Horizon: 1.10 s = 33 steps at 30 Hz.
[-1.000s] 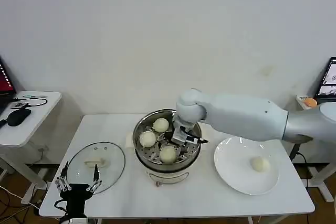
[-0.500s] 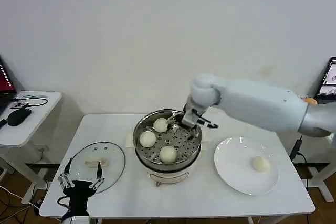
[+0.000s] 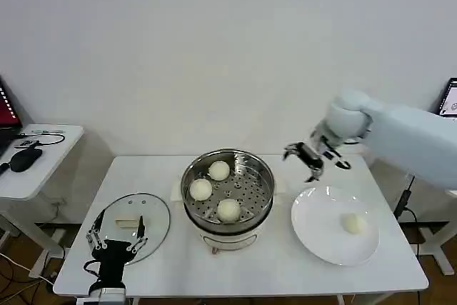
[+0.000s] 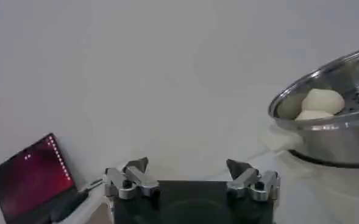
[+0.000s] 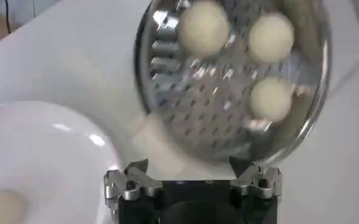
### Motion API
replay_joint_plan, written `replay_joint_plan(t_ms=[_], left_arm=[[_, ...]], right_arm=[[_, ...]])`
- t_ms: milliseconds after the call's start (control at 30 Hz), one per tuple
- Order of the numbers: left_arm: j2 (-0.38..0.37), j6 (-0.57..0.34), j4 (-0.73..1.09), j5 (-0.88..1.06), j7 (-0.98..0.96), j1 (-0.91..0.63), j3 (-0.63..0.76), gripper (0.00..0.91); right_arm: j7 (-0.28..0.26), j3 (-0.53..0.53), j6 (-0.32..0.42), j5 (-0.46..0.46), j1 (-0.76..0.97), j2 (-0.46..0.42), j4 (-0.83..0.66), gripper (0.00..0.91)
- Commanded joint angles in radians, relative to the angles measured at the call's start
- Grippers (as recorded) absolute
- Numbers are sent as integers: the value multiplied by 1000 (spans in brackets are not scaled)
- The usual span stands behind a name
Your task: Take steamed baozi put them in steamer then cover it.
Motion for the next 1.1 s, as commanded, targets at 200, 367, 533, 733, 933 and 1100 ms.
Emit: replay_joint_plan(t_ms=[200,367,533,733,933,1100], left_arm=[[12,-1,23,-2,2,-24,16,907],[11,-2,42,0,2,-26,17,907],[11,-3,45,1,2,-23,14,907],[9,-4,42,0,1,-16,9,907],[9,-9,34,-1,-1,-4,2,907],[6,-9,22,-1,-1,4,3,907]], right_arm=[[37,47,-128,-55,-221,-308,4,907],[58,82,-142,-72,-302,-283,-67,907],[67,112,-162,-76,-362,-251,-107,907],[76,150,-184,-80,-420,-218,-139,907],[82,205,-180,-103,-472,-167,-198,907],[96,233,-181,-112,-510,-131,-236,907]])
